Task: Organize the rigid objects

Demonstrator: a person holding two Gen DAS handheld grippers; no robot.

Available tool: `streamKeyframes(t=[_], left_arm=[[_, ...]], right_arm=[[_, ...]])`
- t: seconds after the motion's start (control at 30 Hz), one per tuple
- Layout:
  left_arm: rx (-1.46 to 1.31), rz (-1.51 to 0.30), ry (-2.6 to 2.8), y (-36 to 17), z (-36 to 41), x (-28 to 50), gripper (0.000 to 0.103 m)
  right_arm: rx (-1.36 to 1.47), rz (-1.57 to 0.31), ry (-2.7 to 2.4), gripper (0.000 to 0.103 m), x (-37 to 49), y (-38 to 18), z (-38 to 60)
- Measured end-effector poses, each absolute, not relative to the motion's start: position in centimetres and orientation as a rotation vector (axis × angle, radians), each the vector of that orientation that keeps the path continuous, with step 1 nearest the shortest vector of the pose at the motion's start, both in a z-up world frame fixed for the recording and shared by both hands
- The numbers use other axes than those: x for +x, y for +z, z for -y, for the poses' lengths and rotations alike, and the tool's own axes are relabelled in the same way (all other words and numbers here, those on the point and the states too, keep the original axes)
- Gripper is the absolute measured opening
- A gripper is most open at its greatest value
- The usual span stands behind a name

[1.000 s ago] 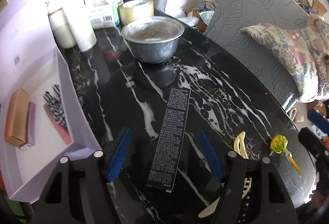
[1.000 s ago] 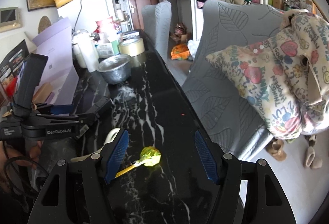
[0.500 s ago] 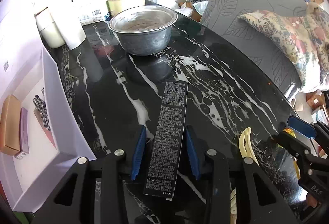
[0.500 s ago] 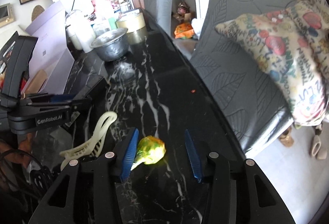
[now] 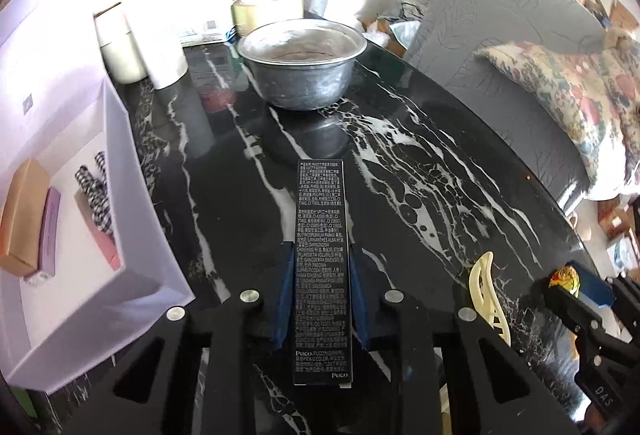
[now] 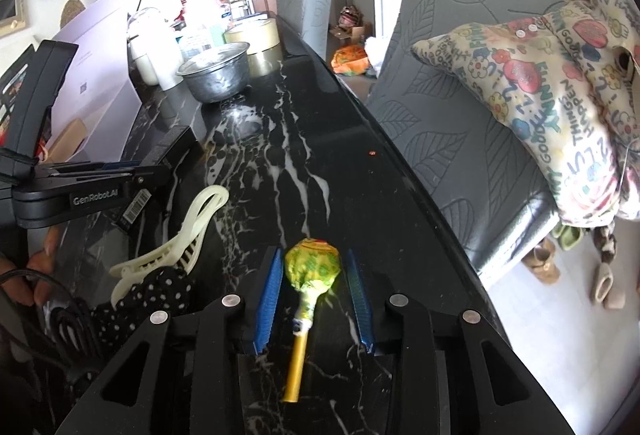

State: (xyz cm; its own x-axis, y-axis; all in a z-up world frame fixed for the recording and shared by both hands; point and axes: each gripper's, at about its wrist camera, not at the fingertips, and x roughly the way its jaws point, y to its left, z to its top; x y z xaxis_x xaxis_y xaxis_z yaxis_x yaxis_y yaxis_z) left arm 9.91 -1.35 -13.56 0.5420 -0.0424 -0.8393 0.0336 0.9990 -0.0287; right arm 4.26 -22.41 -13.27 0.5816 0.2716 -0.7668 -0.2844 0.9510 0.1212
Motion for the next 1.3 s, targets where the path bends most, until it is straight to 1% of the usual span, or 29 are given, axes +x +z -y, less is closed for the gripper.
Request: streamKeyframes(t=[0.03,0.07,0.1,0.57,1.3], left_arm=[[-0.012,-0.996,-0.047,-13.5,1.3,9.7,0.025],[-0.011,-0.991,-0.045,-13.3,1.3,9.6,0.025],[-0.005,-0.984,-0.044,-13.1,1.3,9.3,0.025],[-0.003,-0.958,-0.035,-11.5,0.6,6.7,0.025],[-0.031,-0.917,0.012,-10.4,-1.0,1.5,0.025]], right_arm=[[-0.010,-0.892,0.324,0.034,4.2,-13.3,22.5],[-0.011,-0.890,0.322,0.031,4.1,-13.2,22.5],[-0.013,-0.890,0.318,0.026,4.2,-13.3,22.4],[-0.011,-0.888,0.351,0.026,2.9,-12.7,21.7],[-0.079,-0.821,0.439,0.026,-0.1,-10.4,18.8]])
